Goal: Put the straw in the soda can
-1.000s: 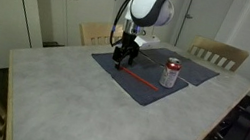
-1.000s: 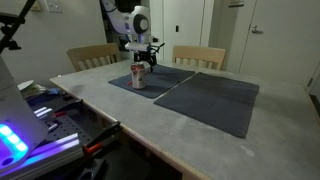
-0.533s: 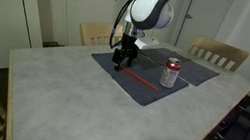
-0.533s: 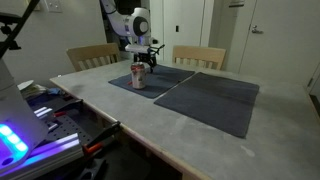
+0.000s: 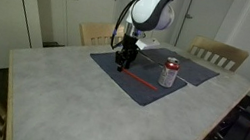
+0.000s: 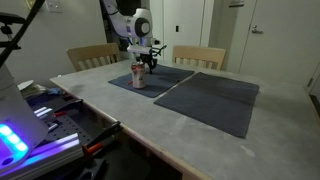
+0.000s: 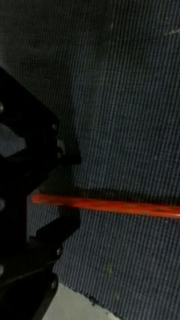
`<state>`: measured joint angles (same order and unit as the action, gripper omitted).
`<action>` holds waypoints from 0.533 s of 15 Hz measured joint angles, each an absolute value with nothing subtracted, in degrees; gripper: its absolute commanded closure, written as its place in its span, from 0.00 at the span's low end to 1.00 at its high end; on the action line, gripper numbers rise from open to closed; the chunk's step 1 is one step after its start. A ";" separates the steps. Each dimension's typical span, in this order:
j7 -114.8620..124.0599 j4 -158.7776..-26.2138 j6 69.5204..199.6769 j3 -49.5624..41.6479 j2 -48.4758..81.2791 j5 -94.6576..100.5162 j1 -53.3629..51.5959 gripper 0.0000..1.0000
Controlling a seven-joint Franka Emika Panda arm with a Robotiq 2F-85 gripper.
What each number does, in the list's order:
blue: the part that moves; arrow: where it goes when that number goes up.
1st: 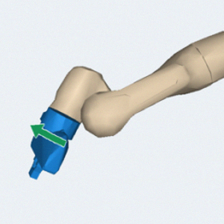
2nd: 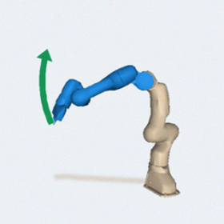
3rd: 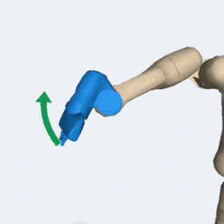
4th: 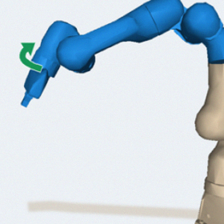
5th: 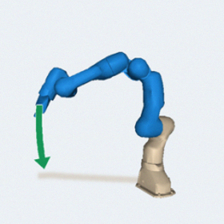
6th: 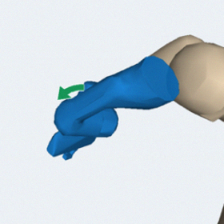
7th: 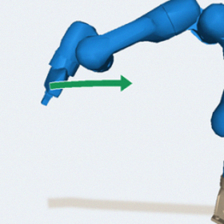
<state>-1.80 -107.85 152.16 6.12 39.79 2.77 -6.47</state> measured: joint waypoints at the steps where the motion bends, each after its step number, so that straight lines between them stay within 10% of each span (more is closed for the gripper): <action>1: -1.90 -107.80 152.16 6.16 39.73 2.77 -6.28 0.64; 8: -1.98 -107.67 152.16 6.34 39.67 2.73 -5.66 1.00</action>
<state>-1.98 -107.67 152.16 6.34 39.67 2.73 -5.66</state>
